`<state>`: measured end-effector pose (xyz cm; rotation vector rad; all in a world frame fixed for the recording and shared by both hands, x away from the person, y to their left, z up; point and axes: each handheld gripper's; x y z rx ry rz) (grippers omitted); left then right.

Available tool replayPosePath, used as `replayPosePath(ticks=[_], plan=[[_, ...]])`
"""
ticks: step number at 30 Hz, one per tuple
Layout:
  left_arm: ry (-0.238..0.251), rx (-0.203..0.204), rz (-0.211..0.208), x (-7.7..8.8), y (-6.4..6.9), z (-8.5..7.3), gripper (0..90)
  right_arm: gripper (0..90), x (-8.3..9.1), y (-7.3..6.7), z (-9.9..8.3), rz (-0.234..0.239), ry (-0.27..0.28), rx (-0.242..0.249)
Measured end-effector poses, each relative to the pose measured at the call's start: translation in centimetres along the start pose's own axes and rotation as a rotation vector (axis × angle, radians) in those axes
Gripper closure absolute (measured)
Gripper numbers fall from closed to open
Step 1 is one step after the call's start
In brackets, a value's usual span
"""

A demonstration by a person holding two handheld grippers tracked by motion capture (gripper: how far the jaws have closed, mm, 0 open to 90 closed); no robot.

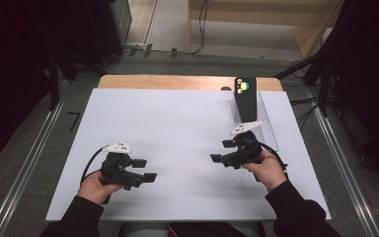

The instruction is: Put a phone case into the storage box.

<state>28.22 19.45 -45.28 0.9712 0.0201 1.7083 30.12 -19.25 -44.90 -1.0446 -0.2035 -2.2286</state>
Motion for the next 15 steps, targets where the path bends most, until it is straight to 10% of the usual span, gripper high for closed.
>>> replayPosePath(ticks=[15], plan=[[-0.012, -0.011, -0.010, -0.3, 0.1, -0.1, 26.3, 21.1, 0.9, -0.2, -2.5, -0.002, -0.029, 0.000]])
Point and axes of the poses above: each handheld gripper's, and its own axes: x roughly backward along the jaws, z roughly out of its top, y roughly to its right, and after that the axes turned 10 degrees about -z, right-handed
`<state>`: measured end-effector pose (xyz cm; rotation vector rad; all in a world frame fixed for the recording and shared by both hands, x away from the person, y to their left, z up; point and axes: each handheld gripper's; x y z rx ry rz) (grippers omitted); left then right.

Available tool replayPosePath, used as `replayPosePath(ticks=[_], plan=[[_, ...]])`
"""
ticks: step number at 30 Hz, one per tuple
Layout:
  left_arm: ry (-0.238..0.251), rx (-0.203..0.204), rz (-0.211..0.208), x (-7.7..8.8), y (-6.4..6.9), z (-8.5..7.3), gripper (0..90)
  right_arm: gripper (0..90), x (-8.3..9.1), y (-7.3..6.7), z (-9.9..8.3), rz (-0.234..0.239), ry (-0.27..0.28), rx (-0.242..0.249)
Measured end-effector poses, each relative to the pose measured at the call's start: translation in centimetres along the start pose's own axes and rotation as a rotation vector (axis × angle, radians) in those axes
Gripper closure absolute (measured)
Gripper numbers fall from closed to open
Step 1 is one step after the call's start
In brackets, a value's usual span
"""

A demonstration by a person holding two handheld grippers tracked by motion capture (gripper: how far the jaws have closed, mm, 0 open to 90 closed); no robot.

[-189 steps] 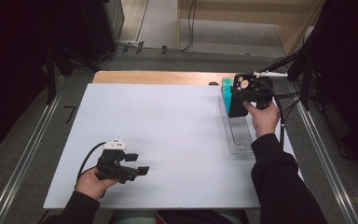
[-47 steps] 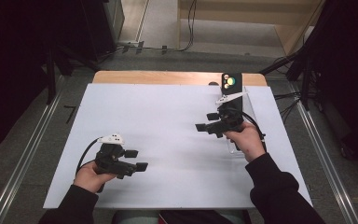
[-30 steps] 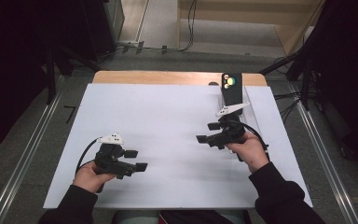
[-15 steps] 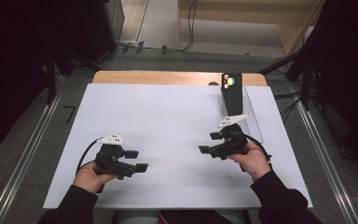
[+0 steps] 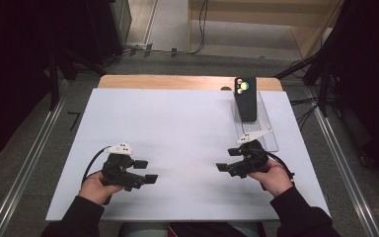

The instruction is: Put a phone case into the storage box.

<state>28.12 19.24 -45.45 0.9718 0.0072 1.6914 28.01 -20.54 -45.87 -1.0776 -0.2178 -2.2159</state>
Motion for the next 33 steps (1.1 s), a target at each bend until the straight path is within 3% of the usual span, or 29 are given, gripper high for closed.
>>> replayPosePath(ticks=[11, 33], plan=[[0.004, -0.002, -0.006, -0.1, 0.1, 0.0, 26.3, 20.8, 0.6, -0.1, -1.4, -0.003, -0.008, -0.002], [0.003, 0.001, -0.012, 0.2, 0.3, -0.4, 26.3, 20.7, 1.9, 1.1, -3.8, -0.027, -0.023, 0.000]])
Point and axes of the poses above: each handheld gripper's, and its own axes: x roughly backward along the jaws, z roughly out of its top, y roughly to its right, and after that the axes turned 10 degrees about -z, right-handed
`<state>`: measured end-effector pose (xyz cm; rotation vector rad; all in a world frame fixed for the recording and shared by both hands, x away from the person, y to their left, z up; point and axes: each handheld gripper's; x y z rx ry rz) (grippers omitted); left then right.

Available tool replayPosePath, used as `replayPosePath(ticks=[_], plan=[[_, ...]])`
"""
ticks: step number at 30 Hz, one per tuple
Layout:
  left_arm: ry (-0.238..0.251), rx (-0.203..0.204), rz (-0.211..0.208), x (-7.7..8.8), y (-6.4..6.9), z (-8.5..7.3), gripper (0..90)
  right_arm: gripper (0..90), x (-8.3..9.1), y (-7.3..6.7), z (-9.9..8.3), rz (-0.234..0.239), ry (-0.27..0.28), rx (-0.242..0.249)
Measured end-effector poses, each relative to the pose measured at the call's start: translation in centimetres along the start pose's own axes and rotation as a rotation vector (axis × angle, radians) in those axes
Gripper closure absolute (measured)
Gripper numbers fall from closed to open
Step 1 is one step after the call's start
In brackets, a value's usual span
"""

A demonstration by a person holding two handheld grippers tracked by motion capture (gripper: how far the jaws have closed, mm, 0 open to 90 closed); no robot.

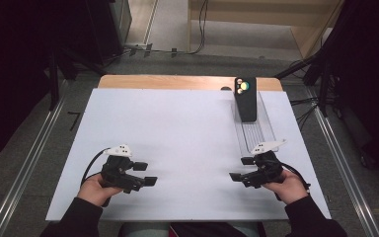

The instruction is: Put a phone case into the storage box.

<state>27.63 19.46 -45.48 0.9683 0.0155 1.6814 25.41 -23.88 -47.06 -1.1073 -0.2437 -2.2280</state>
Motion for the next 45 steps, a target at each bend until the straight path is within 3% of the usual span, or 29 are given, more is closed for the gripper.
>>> replayPosePath(ticks=[20, 45], plan=[[-0.007, 0.005, 0.004, 0.1, -0.2, -0.3, 26.3, 20.2, 0.3, 1.0, -1.4, -0.018, -0.013, -0.008], [-0.016, 0.005, -0.002, -0.1, -0.3, -0.4, 26.3, 20.2, 0.1, 1.5, -1.6, -0.026, -0.017, -0.011]])
Point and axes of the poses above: each handheld gripper's, and its own axes: x roughly backward along the jaws, z roughly out of its top, y roughly to its right, and after that the axes turned 10 degrees about -z, right-handed
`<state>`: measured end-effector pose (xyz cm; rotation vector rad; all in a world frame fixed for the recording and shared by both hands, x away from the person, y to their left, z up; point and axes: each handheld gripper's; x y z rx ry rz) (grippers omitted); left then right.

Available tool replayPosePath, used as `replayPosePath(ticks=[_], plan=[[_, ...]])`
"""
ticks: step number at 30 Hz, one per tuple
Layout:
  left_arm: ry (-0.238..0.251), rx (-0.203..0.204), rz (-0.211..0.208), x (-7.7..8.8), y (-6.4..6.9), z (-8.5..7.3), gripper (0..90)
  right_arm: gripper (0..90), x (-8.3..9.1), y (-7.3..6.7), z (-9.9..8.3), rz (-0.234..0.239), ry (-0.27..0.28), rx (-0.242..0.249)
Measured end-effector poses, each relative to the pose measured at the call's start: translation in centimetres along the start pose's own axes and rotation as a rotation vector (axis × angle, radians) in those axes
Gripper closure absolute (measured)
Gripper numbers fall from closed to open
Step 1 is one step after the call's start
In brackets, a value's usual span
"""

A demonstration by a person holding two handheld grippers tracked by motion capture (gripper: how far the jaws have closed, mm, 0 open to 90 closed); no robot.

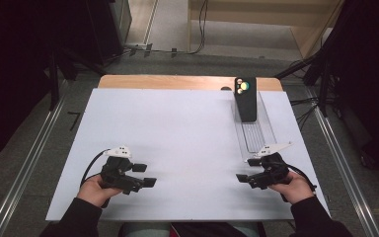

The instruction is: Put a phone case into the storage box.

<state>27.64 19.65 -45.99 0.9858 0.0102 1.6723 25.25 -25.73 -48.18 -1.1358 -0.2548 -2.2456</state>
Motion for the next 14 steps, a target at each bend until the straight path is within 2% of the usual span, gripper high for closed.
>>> replayPosePath(ticks=[11, 14], plan=[[-0.004, 0.000, -0.003, -0.04, 0.00, -0.02, 26.3, 20.2, -0.10, -0.03, -0.03, 0.000, -0.009, 0.009], [-0.015, -0.004, 0.009, -0.08, -0.03, -0.09, 26.3, 20.2, -0.37, -0.10, -0.11, 0.004, -0.025, 0.030]])
Point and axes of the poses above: each handheld gripper's, and its own axes: x roughly backward along the jaws, z roughly out of its top, y roughly to its right, and after that the axes turned 10 degrees about -z, right-handed
